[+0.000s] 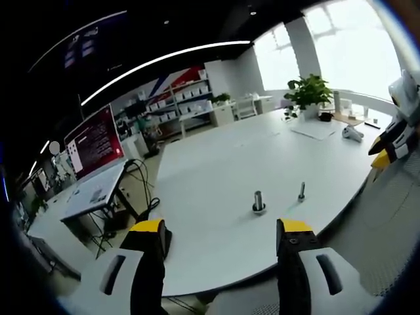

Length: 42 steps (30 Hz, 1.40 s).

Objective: Place the washer onto the threaded stud by aligning its center hole with the stud, sliding it down to the base, and recovering from edge contact or off-axis alignment until the washer reaches the visible bottom stop.

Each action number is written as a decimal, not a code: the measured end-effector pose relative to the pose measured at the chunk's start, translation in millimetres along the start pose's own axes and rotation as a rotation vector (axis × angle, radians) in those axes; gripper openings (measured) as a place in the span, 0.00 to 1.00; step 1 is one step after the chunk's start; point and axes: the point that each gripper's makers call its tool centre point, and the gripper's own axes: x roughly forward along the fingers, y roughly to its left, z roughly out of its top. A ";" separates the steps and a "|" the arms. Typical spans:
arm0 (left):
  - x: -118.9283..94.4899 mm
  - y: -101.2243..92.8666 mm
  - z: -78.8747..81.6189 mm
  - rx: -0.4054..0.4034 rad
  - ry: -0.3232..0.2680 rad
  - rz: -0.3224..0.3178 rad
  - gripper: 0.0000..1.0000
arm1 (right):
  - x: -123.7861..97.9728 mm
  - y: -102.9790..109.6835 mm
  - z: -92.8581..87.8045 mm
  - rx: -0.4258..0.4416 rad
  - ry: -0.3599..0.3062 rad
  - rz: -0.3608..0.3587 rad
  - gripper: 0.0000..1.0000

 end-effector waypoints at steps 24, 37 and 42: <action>-1.4 1.4 -2.1 -0.003 0.002 0.009 0.67 | -2.5 -0.4 1.3 0.004 -0.012 -0.005 0.28; -0.9 0.5 0.1 -0.003 -0.006 0.000 0.68 | -1.0 -1.7 -0.1 0.006 -0.006 -0.009 0.28; -0.5 0.0 0.3 -0.008 -0.006 -0.006 0.67 | -0.7 -2.0 0.7 0.009 -0.009 -0.009 0.28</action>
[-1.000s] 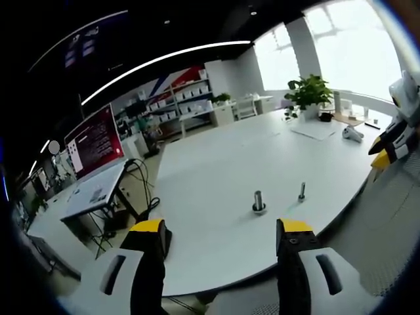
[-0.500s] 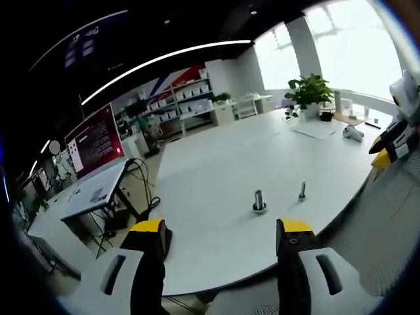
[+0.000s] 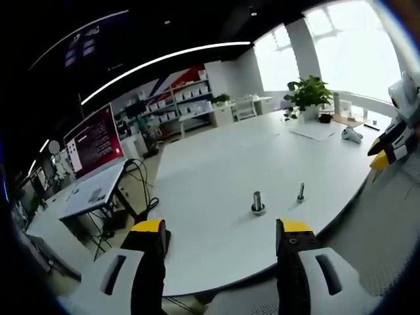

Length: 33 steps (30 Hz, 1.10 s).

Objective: Place the washer onto the threaded stud by aligning its center hole with the stud, sliding it down to the base, and recovering from edge contact or off-axis alignment until the washer reaches the visible bottom stop.

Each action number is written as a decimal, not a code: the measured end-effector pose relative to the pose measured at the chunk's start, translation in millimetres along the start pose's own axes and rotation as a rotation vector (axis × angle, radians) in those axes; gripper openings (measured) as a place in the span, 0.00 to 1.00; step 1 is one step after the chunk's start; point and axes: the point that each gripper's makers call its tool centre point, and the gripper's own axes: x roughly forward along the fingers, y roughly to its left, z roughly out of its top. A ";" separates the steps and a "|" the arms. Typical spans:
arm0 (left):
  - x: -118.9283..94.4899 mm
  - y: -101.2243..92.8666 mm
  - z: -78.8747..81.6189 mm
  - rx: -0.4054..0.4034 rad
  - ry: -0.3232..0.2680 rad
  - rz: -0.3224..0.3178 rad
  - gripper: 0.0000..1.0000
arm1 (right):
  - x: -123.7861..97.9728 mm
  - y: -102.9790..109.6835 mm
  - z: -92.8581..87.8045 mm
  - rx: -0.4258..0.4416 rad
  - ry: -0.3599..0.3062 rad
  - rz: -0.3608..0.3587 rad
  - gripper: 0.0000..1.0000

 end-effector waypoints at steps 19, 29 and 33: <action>-0.2 1.4 0.9 0.002 -0.001 0.011 0.67 | 0.1 0.5 2.7 0.003 -0.024 0.002 0.27; -0.3 1.3 1.1 0.003 -0.001 0.013 0.67 | 0.3 -0.5 2.2 0.004 -0.026 0.002 0.27; -0.4 0.8 1.0 0.003 -0.001 0.013 0.67 | 0.1 0.1 2.1 0.003 -0.027 0.003 0.27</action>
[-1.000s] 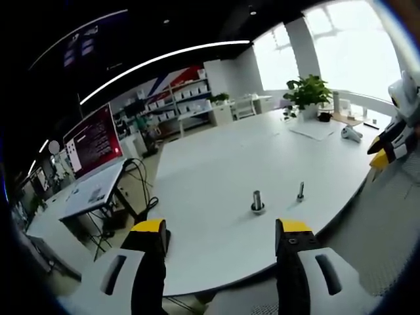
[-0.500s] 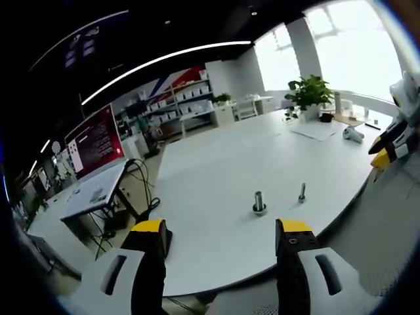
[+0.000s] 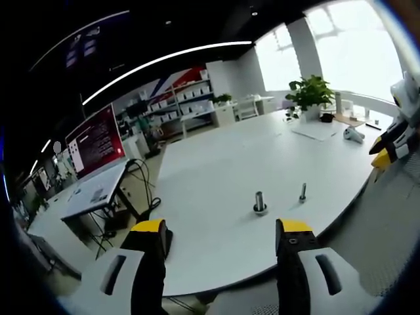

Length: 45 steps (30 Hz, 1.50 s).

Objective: Place the washer onto the threaded stud by aligning its center hole with the stud, sliding it down to the base, and recovering from edge contact or off-axis alignment until the washer reaches the visible bottom stop.

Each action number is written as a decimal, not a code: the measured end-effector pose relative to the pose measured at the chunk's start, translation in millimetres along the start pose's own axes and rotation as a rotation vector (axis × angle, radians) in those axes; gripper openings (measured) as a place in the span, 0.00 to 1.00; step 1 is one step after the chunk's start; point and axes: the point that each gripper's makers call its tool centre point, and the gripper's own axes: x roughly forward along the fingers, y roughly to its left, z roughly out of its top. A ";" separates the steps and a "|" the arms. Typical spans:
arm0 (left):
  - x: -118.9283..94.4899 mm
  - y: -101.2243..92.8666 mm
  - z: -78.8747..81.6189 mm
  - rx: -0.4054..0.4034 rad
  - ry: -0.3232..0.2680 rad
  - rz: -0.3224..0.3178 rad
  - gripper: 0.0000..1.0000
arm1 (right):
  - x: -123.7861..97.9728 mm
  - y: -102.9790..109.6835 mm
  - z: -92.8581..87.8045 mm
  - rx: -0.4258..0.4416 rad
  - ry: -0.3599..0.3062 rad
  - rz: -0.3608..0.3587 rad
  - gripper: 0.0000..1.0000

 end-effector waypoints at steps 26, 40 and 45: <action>5.5 3.1 1.1 0.007 -0.021 -0.019 0.67 | 0.2 14.0 -0.1 -0.074 0.056 0.102 0.28; 3.8 3.4 2.3 0.009 -0.023 -0.011 0.67 | 11.8 4.3 22.9 -0.066 0.074 0.180 0.27; 4.4 6.3 2.9 0.009 -0.020 0.000 0.66 | 9.5 8.1 9.7 -0.039 0.080 0.176 0.27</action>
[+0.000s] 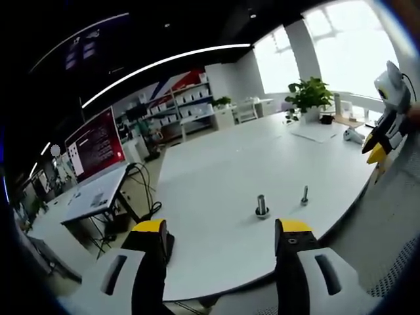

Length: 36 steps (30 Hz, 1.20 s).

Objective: Place the washer onto the threaded stud by aligning its center hole with the stud, sliding it down to the base, and recovering from edge contact or off-axis alignment until the washer reaches the visible bottom stop.

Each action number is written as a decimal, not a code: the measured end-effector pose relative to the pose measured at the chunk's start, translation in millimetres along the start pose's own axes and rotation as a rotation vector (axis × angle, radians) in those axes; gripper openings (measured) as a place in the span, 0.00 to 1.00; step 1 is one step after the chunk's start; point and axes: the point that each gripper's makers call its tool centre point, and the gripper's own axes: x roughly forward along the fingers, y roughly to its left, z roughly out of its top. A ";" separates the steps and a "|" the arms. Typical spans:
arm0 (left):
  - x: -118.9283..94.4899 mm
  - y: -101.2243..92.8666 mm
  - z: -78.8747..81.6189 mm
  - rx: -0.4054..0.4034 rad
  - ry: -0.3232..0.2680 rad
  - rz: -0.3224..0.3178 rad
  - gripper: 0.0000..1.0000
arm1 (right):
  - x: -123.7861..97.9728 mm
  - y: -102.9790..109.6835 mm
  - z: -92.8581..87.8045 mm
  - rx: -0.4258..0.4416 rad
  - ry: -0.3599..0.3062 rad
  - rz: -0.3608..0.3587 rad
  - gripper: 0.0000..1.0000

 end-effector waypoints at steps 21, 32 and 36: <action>3.1 2.3 1.8 0.016 0.005 -0.009 0.62 | 2.5 2.0 -14.7 0.132 -0.033 -0.028 0.22; 4.4 3.8 0.7 0.019 0.001 -0.011 0.61 | 4.4 0.9 -18.3 0.153 -0.020 -0.021 0.22; 4.5 3.8 -0.1 0.019 0.003 -0.012 0.61 | 5.8 -2.0 -19.5 0.156 -0.016 -0.020 0.22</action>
